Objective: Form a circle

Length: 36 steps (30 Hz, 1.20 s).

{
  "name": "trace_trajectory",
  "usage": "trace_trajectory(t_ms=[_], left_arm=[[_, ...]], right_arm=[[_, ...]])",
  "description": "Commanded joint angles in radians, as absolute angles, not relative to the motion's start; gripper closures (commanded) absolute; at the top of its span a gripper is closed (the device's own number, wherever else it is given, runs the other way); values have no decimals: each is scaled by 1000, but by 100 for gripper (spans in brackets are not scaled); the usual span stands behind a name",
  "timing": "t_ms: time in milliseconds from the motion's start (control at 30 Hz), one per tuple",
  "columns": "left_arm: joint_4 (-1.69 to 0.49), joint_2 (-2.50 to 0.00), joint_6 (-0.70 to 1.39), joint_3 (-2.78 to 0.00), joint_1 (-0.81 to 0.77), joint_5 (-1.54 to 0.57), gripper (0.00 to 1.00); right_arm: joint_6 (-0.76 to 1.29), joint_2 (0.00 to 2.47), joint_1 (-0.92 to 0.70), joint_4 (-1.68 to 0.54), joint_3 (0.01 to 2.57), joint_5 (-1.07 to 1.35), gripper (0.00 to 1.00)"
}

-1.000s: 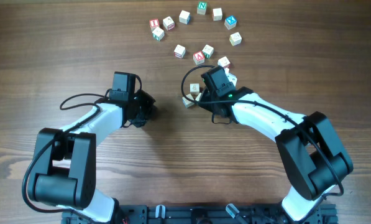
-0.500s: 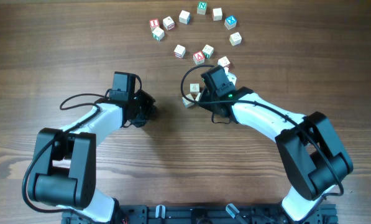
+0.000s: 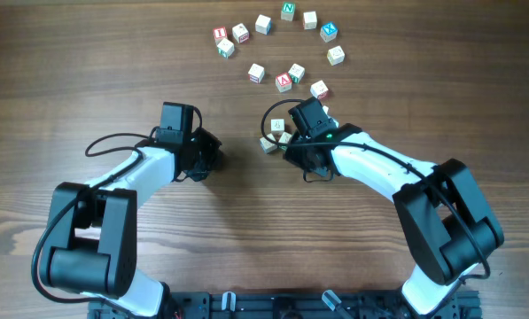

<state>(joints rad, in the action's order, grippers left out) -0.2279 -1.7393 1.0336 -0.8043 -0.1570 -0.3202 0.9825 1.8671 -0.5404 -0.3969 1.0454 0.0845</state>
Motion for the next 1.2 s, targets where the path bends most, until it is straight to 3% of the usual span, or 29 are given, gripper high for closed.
trace_trajectory(t_ms=[0, 1167], left_arm=[[-263, -1786, 1021, -757, -154, -198, 96], [-263, -1786, 1021, -757, -154, -188, 96]], right_arm=[[968, 1892, -551, -400, 1039, 113, 95], [942, 1892, -569, -317, 1039, 69, 95]])
